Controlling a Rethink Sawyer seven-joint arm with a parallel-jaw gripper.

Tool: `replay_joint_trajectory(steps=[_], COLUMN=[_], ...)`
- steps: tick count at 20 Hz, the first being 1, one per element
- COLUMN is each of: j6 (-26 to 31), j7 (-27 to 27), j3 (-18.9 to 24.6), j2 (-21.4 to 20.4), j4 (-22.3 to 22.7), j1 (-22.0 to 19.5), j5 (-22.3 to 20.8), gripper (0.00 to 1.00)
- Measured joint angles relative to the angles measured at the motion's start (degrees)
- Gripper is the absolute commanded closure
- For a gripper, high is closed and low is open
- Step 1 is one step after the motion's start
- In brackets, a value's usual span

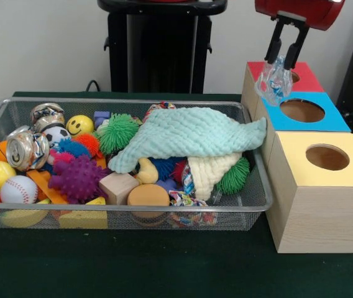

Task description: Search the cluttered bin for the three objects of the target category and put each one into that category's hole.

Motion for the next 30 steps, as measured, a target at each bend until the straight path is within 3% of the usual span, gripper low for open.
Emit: replay_joint_trajectory(steps=[14,30], j6=[0.0,0.0], j7=[2.3,2.4], j3=[-0.9,-1.0], j2=[0.0,0.0], j4=[-3.2,-3.5], j1=[1.4,1.5], j5=[0.2,0.9], gripper=[1.0,1.0])
